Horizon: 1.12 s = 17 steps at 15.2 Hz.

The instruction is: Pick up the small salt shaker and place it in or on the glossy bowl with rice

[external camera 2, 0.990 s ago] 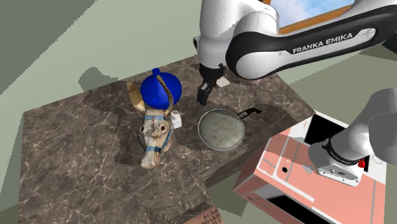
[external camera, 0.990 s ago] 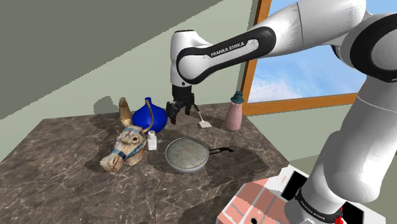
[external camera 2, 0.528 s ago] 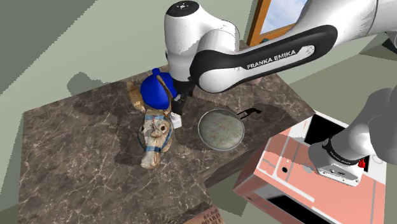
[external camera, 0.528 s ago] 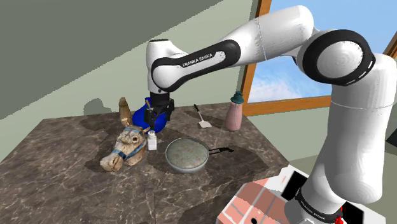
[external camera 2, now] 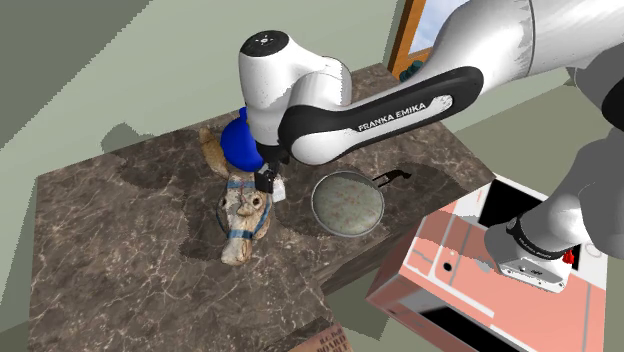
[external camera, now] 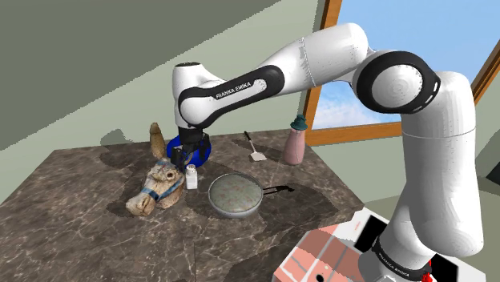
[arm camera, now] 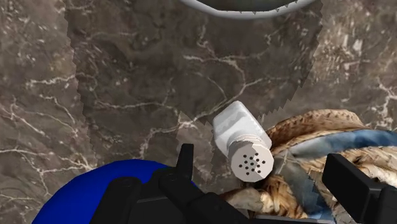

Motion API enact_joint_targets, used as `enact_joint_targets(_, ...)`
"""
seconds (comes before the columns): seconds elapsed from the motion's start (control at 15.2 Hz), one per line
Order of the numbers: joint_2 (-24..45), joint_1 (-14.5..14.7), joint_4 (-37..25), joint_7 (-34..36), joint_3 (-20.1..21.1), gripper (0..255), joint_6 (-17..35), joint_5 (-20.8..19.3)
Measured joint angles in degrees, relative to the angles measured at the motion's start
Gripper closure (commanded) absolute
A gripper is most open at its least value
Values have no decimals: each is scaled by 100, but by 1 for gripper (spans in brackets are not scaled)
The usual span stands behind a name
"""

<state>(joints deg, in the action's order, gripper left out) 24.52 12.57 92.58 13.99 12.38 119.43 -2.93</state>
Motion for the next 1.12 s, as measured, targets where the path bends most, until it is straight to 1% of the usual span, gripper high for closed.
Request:
enact_joint_targets(0.2,95,4,107,4,-11,0,198,-20)
enact_joint_targets(0.59,99,5,107,5,-15,0,223,-26)
enact_joint_targets(0.66,98,5,108,6,-15,255,222,-26)
enact_joint_targets(1.12,104,9,113,12,-14,255,238,-26)
